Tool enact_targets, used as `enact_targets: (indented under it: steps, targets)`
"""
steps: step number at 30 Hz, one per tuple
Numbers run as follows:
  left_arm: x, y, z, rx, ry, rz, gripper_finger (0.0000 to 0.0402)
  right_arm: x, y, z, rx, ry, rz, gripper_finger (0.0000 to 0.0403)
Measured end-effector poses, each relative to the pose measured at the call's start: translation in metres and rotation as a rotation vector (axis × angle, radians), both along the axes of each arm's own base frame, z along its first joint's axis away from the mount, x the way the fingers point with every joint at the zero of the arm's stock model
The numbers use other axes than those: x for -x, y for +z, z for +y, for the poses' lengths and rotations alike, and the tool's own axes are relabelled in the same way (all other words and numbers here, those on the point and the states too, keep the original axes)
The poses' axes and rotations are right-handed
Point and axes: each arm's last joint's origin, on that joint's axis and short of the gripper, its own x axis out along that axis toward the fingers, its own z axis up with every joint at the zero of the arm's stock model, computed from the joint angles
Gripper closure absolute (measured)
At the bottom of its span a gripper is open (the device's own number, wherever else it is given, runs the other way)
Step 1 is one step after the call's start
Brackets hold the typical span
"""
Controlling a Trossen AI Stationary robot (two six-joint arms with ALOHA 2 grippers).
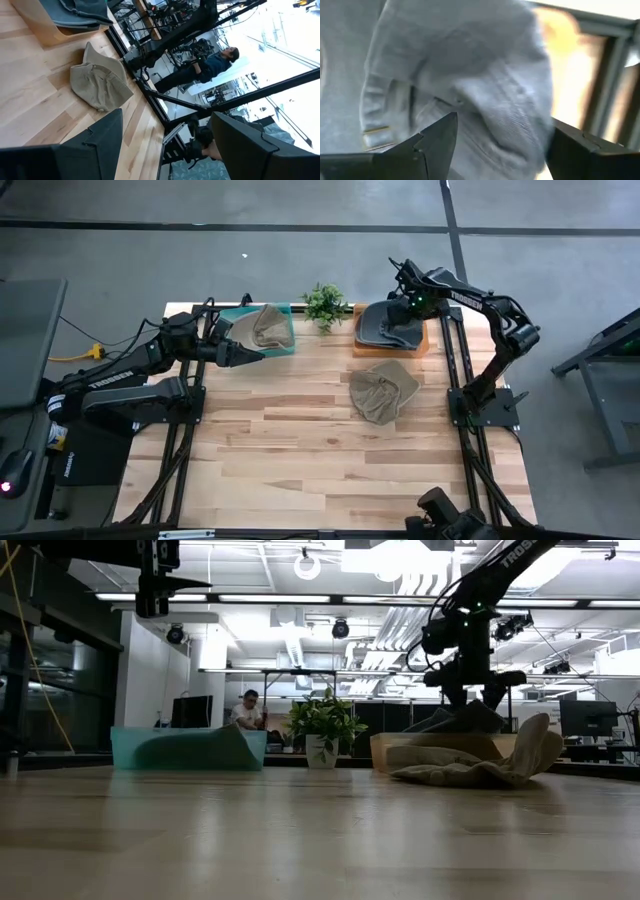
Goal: Pick & Place hat
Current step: Put the brown cap into the blue bin
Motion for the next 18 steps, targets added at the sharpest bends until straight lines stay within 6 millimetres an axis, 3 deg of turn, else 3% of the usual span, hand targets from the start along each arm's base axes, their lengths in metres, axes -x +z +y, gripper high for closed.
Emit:
enact_targets:
  steps: [8, 18]
  targets:
    - [0.000, -0.001, 0.000, 0.002, 0.013, 0.006, 0.0137, 0.021, 0.020, 0.003, 0.067, -0.026, 0.075, 0.0149]
    - [0.000, -0.001, 0.000, 0.004, 0.018, 0.012, 0.0137, 0.038, 0.050, 0.017, 0.132, -0.009, 0.015, 0.0149]
